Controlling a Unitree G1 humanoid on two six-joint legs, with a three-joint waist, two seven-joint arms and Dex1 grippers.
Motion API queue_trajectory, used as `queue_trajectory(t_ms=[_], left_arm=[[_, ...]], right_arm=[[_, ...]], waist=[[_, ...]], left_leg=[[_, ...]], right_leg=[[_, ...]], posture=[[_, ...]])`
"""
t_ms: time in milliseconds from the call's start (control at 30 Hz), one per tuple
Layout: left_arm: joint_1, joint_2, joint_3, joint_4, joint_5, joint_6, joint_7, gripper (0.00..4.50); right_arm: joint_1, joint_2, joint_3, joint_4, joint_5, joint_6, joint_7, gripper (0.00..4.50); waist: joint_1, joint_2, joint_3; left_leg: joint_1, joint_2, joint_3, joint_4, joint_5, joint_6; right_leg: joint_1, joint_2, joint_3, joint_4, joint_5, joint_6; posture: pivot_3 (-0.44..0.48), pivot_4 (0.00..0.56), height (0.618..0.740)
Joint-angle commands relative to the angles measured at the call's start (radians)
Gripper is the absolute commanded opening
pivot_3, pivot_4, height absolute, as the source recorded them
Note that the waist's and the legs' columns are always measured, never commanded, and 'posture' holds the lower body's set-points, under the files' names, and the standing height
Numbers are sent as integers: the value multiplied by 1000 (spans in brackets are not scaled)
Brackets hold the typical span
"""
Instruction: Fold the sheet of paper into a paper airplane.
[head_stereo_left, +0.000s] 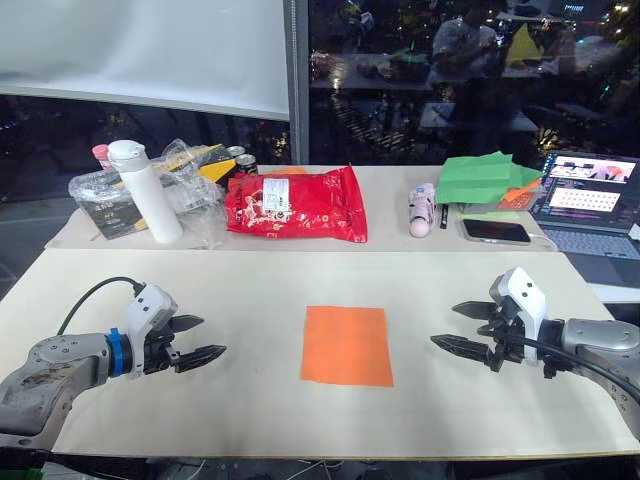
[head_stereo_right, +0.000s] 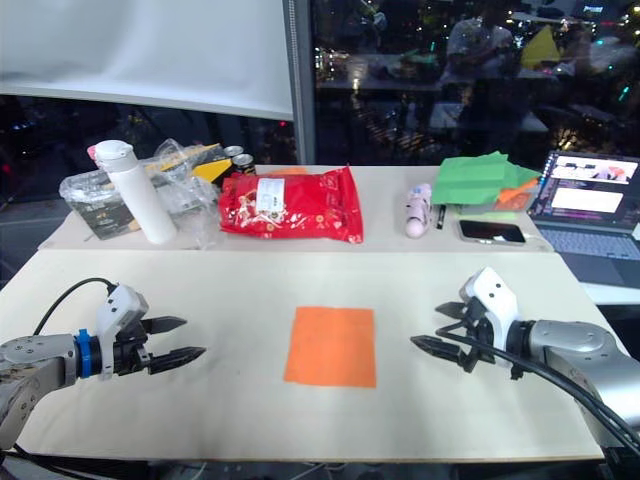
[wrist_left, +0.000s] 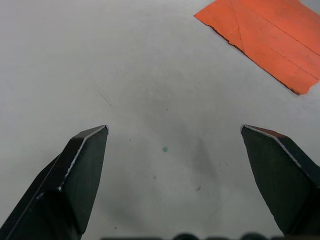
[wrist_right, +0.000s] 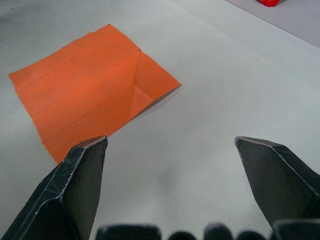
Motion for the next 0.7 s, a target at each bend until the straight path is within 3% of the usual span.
queue_trajectory(t_ms=[33,133,267,300,467,633,700], left_arm=[[-20,10,44,-39,-60,27,-36,4500],[-79,56,41,-88,-162,109,-133,4500],[-126,101,-4,-120,-181,138,-197,4500],[-129,111,-21,-125,-167,123,-213,3945],[-185,98,-88,-122,-120,72,-224,2352],[-301,20,-212,-77,-27,54,-168,673],[-341,-25,-250,-64,-9,56,-152,28]], right_arm=[[-3,-2,-41,-25,-5,-27,2,4488],[15,-9,-53,-69,3,-29,13,4488],[17,-27,-41,-131,44,15,49,4488],[17,-33,-32,-151,51,32,53,4248],[15,-40,-20,-174,20,37,31,2670],[12,-45,13,-159,-51,10,13,968],[3,-31,33,-161,-66,15,-1,301]], waist=[[0,0,0],[2,0,0],[1,2,-1],[-1,3,-2],[-1,3,-2],[7,3,-2],[6,3,-2]], left_leg=[[0,0,0,0,0,0],[-1,0,0,0,0,0],[0,0,0,1,0,0],[-1,0,0,1,0,0],[-1,0,-1,1,0,0],[-1,-1,-1,3,0,0],[-2,-1,-1,3,0,0]], right_leg=[[0,0,0,0,0,0],[0,0,0,0,0,0],[0,0,0,0,0,0],[0,0,0,0,0,1],[1,1,-1,2,0,1],[0,1,0,-1,-2,-4],[2,0,0,-1,0,1]], posture=[[0,150,712],[0,150,712],[0,150,712],[0,150,712],[0,150,712],[0,150,712],[0,150,712]])
